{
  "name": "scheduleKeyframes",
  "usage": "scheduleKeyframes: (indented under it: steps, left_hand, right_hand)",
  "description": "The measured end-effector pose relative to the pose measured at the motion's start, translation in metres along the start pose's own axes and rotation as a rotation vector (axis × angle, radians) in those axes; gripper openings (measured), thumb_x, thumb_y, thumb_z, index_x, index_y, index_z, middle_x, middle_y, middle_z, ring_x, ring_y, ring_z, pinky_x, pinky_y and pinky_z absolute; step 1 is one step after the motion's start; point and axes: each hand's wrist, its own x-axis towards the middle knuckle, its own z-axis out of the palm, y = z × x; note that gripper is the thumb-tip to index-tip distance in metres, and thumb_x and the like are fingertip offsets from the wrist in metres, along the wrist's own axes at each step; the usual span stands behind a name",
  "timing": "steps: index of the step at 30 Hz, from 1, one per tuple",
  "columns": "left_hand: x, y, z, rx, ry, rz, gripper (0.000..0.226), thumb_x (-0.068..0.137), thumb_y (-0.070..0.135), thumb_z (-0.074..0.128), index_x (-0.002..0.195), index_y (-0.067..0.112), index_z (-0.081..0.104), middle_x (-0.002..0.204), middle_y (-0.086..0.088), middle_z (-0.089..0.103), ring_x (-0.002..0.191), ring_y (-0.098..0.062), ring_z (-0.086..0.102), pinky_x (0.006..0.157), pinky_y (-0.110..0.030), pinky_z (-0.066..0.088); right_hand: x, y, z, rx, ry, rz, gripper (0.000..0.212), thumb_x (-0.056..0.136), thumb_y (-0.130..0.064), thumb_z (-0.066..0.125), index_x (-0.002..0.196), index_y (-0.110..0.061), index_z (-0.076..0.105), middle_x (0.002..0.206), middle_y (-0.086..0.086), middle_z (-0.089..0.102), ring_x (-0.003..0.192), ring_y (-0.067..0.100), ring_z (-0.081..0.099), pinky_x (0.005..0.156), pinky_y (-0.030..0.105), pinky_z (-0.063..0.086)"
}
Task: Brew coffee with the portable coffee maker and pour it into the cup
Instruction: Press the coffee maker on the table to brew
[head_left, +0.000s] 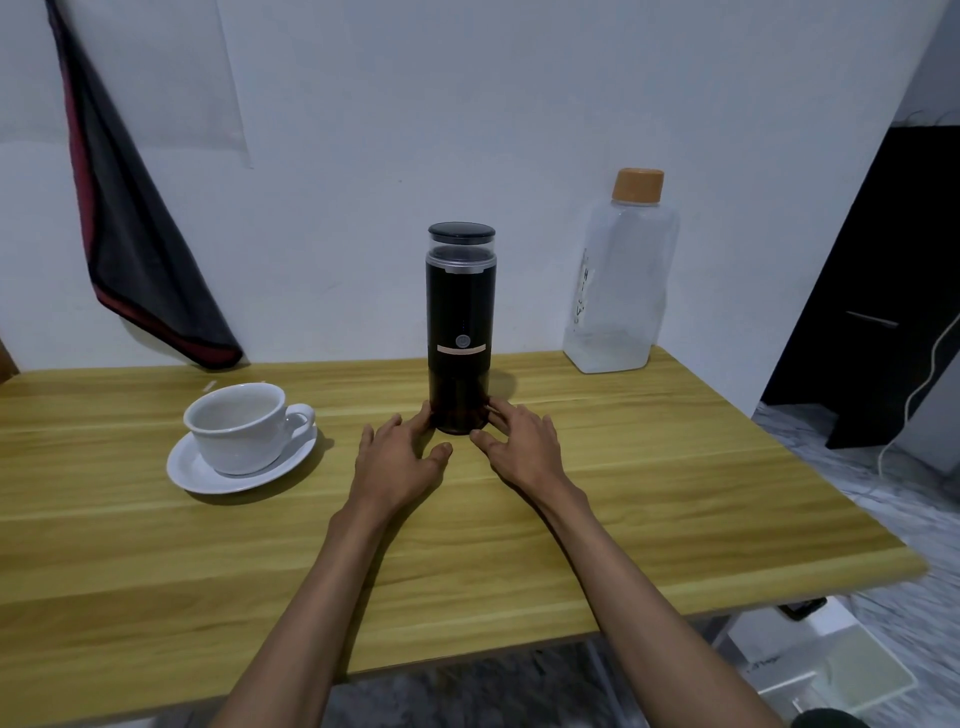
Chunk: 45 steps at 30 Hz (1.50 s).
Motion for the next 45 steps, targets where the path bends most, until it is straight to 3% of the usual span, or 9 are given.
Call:
scheduleKeyframes:
  steps: [13, 28, 45]
  left_hand:
    - [-0.0001, -0.0011, -0.0008, 0.014, -0.006, 0.007, 0.068, 0.095, 0.041, 0.058, 0.156, 0.030, 0.030, 0.151, -0.001, 0.048, 0.150, -0.025, 0.024, 0.122, -0.048, 0.006]
    - [-0.0001, -0.0012, -0.0001, -0.001, -0.005, 0.007, 0.069, 0.095, 0.041, 0.057, 0.156, 0.031, 0.027, 0.148, 0.005, 0.051, 0.150, -0.023, 0.023, 0.123, -0.047, 0.006]
    - [-0.0018, -0.0005, -0.0016, -0.049, 0.012, -0.006, 0.070, 0.094, 0.040, 0.060, 0.155, 0.032, 0.028, 0.145, 0.008, 0.054, 0.150, -0.022, 0.024, 0.123, -0.048, 0.006]
  right_hand:
    - [-0.0018, 0.0006, -0.0002, -0.070, -0.065, 0.002, 0.053, 0.104, -0.034, 0.047, 0.154, -0.031, 0.033, 0.146, -0.004, 0.054, 0.151, 0.025, 0.021, 0.122, 0.048, 0.003]
    - [0.0006, 0.0021, 0.0011, -0.011, -0.017, -0.006, 0.055, 0.099, -0.034, 0.057, 0.151, -0.029, 0.040, 0.139, -0.005, 0.060, 0.144, 0.023, 0.035, 0.121, 0.052, 0.010]
    - [-0.0006, 0.0007, 0.0010, 0.012, -0.012, 0.022, 0.056, 0.099, -0.033, 0.057, 0.151, -0.028, 0.040, 0.140, -0.007, 0.059, 0.144, 0.019, 0.034, 0.122, 0.049, 0.009]
